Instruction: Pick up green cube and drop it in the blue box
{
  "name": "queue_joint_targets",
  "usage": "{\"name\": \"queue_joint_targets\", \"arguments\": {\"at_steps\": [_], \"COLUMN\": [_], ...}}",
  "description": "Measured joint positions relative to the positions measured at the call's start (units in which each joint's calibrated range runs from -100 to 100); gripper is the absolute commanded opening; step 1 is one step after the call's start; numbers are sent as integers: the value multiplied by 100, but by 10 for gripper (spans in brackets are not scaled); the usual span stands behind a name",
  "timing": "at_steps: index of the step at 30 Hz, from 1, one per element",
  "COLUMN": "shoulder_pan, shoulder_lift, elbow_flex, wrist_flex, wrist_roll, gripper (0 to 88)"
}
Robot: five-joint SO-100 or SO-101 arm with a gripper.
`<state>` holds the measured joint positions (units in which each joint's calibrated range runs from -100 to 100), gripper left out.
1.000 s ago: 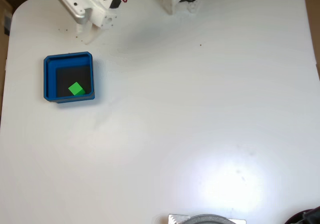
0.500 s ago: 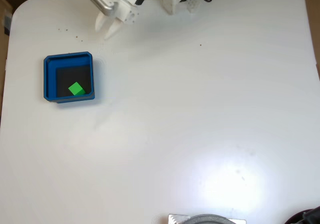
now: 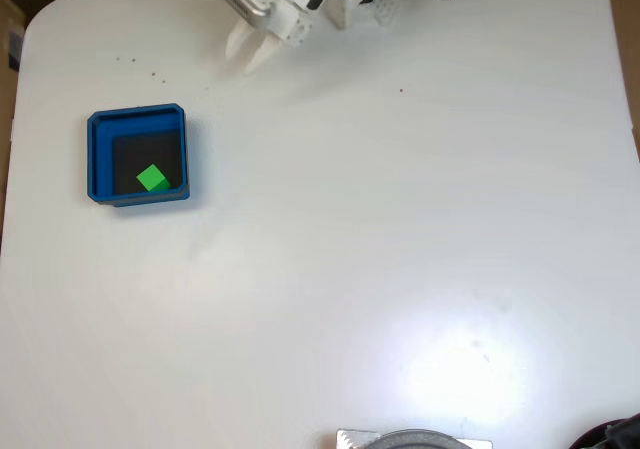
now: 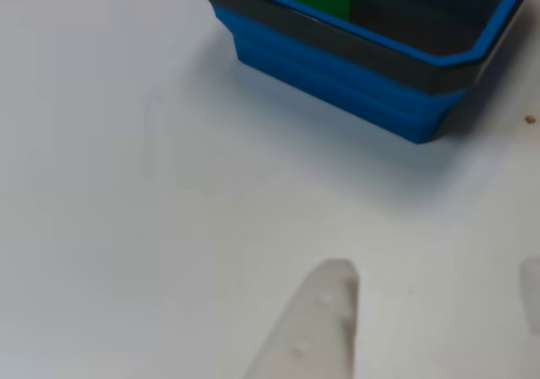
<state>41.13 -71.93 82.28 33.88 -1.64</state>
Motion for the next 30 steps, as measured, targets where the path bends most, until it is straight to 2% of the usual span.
{"name": "queue_joint_targets", "arguments": {"at_steps": [9,15,24,30], "shoulder_pan": [-21,-334,-1735,-2275], "shoulder_lift": [-1529,-2306,-2431,-2431], "elbow_flex": [1289,1682,1691,1691], "wrist_flex": [0,0,0,0], "wrist_roll": [0,0,0,0], "gripper": [132,132,133,132]}}
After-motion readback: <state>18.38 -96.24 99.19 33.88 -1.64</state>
